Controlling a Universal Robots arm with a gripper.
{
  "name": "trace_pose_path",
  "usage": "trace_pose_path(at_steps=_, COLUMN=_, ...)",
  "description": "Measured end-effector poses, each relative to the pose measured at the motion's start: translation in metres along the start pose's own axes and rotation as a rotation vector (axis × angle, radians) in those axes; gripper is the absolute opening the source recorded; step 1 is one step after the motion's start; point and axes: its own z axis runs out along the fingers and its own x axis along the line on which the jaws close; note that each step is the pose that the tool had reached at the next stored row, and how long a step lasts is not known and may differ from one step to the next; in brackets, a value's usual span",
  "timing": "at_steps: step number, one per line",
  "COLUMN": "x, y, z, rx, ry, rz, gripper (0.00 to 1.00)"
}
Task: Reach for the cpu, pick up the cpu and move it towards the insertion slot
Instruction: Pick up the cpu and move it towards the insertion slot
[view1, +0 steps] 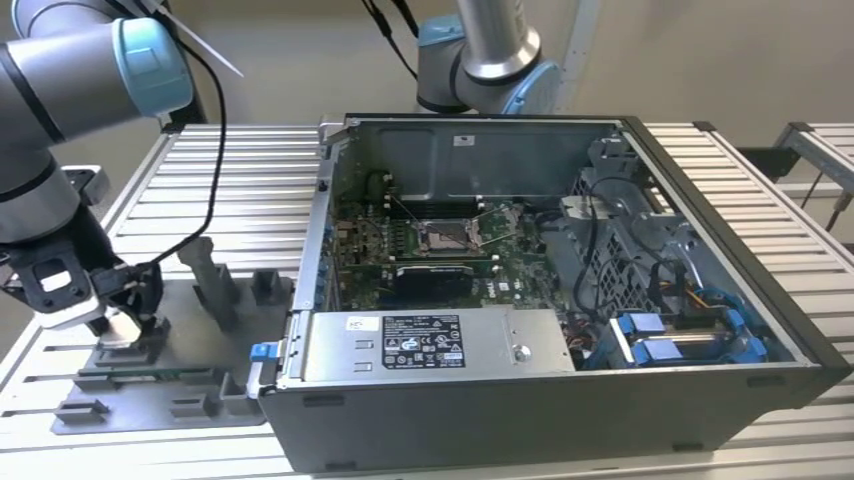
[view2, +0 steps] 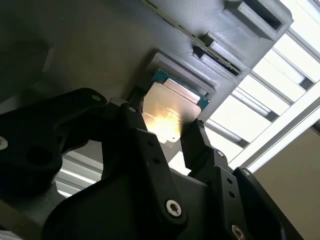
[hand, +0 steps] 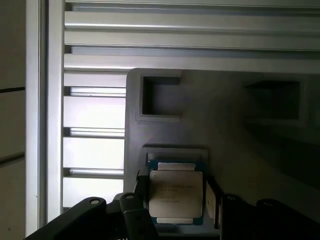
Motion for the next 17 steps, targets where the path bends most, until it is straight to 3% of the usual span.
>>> trace_pose_path(at_steps=13, x=0.0, y=0.0007, z=-0.0242, rx=0.0, ry=0.0, rz=0.0, gripper=0.0)
trace_pose_path(at_steps=17, x=0.0001, y=0.001, z=-0.0342, rx=0.0001, ry=0.0, rz=0.0, gripper=0.0)
